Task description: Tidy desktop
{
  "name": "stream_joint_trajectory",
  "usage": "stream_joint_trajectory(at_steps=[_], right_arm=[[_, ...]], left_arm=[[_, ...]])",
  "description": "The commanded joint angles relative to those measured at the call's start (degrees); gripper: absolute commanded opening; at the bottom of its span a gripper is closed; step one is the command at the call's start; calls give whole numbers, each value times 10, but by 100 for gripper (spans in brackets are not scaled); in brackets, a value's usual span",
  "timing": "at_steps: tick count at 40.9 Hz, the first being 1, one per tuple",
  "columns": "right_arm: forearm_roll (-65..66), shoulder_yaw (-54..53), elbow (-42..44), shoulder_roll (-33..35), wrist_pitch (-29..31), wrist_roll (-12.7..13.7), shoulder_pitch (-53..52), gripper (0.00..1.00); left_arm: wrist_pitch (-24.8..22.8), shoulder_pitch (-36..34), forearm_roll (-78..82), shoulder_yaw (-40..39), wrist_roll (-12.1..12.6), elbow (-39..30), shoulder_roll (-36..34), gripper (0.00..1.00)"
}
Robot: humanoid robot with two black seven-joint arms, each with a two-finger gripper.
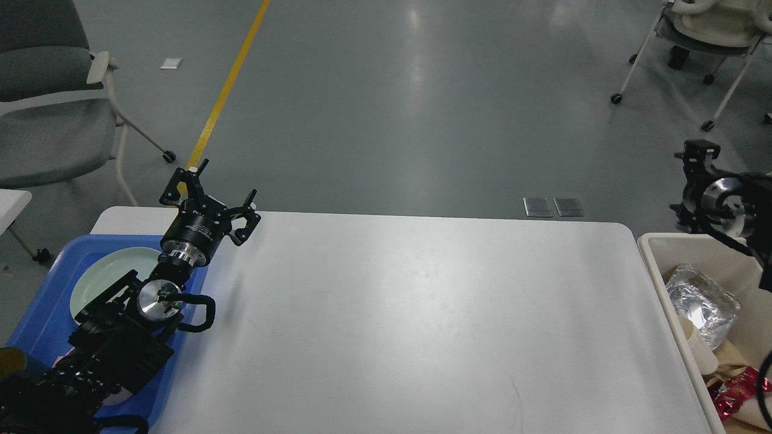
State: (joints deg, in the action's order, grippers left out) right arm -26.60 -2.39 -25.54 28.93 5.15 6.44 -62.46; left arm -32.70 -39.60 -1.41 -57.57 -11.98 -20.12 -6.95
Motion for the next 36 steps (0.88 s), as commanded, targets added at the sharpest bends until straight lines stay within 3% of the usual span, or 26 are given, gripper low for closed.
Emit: stream_joint_trajectory(at_steps=[1,7,9,12,16,18,20,25,36], right_arm=[[1,-236,-94,4,28,0,43,100],[5,-321,-103,-23,33,-3,72,100],[17,-321,-104,-37,44,-15,95,100],[67,-320,-108,-50,71,-89,132,100],[183,-319,-102,-67,86,-237,175,100],[229,-325,-99,-74,84,-290,192,100],[244,-327,-94,-81,80,-320,206,100],[241,-350,-89,-114,76,-324,229,100],[241,-358,-87,-121,76,-323,240,100]], left_arm=[[0,0,-1,0,-1,0,0,97],[0,0,0,0,-1,0,0,97],[0,1,0,0,-1,0,0,97],[0,1,0,0,0,0,0,97],[0,0,0,0,-1,0,0,97],[0,0,0,0,0,0,0,97],[0,1,0,0,0,0,0,97],[0,0,0,0,0,0,0,97],[0,1,0,0,-1,0,0,97]])
